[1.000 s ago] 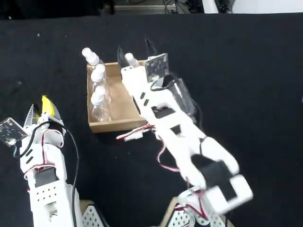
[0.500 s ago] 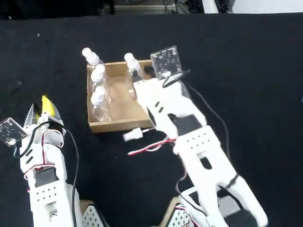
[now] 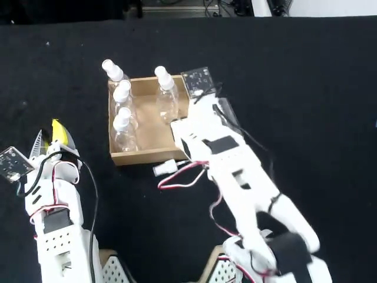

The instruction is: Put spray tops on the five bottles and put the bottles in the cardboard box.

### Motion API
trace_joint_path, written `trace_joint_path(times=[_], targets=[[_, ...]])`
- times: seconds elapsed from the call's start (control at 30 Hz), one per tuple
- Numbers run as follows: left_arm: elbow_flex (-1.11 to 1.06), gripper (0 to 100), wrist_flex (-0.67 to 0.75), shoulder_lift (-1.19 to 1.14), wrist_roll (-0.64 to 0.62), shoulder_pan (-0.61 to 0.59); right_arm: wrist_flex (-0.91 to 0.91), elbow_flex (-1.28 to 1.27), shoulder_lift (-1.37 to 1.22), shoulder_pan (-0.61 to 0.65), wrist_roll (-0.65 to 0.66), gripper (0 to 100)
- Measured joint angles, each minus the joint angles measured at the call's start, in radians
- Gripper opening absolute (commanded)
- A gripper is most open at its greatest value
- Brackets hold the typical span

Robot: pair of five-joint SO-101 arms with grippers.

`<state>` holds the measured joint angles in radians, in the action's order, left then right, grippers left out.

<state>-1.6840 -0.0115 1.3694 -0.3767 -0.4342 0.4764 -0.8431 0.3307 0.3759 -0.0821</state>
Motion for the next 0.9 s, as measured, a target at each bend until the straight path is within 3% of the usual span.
trace_joint_path(times=[0.6,0.9], targets=[[0.000,11,0.000,0.000,0.000,0.000,-0.284,0.057,-0.308,0.003,-0.005,0.9],[0.000,11,0.000,0.000,0.000,0.000,-0.305,0.123,-0.391,0.003,-0.005,0.9]])
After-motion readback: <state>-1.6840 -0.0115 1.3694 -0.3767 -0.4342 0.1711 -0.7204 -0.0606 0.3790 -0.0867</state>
